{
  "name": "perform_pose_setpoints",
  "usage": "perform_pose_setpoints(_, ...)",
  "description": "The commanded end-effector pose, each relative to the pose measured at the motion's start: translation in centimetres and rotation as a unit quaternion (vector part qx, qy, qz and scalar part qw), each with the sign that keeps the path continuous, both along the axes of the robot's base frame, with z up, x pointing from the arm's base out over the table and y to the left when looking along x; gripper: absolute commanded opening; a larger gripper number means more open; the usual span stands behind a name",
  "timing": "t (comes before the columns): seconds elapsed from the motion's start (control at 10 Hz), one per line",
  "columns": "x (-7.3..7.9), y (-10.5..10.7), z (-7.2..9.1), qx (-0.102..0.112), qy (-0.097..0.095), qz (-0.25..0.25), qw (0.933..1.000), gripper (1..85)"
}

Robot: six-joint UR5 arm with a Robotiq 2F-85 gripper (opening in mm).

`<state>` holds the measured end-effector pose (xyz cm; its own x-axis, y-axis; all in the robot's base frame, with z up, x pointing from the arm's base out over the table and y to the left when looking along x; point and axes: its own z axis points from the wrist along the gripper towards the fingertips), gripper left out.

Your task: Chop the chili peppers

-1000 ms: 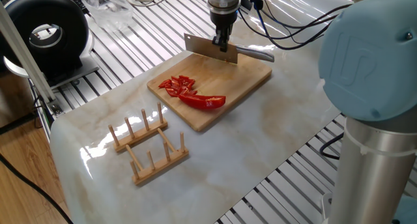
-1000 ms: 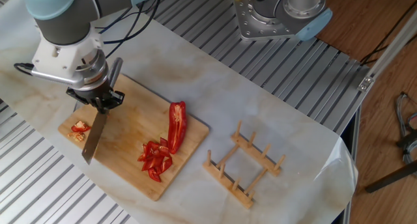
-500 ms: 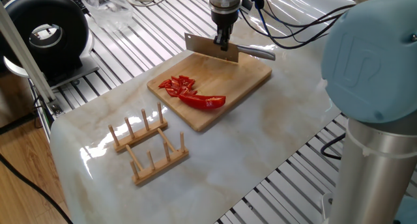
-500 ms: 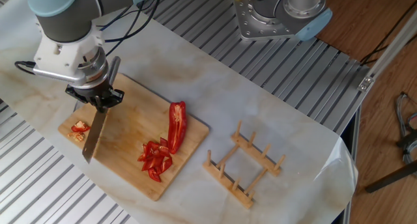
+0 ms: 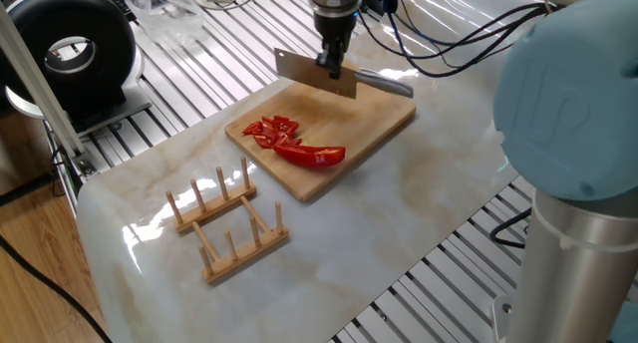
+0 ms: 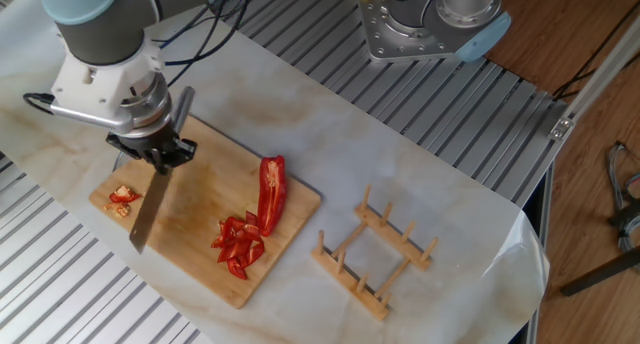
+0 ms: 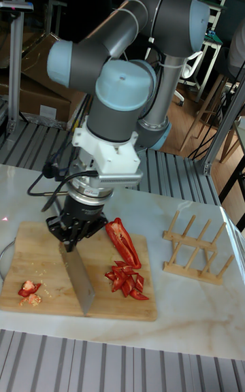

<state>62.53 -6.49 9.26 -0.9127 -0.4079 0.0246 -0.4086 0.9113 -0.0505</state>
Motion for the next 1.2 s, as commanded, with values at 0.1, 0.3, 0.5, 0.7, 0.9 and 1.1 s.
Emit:
perform_pose_setpoints(0.1, -1.3, 4.0, 2.2, 0.0, 0.018, -0.01, 0.9998, 1.3)
perform_pose_setpoints(0.3, -1.1, 5.3, 2.4, -0.009, 0.01, -0.003, 0.9999, 1.3)
perform_pose_setpoints(0.5, -1.5, 6.4, 2.5, 0.007, 0.005, -0.012, 0.9999, 1.3)
perform_pose_setpoints(0.7, -2.2, 5.4, 2.5, -0.012, 0.02, -0.031, 0.9992, 1.3)
perform_pose_setpoints(0.9, -2.0, 4.1, 2.5, -0.039, 0.013, -0.061, 0.9973, 1.3)
perform_pose_setpoints(1.1, -2.7, 5.9, 2.6, -0.009, 0.016, -0.061, 0.998, 1.3)
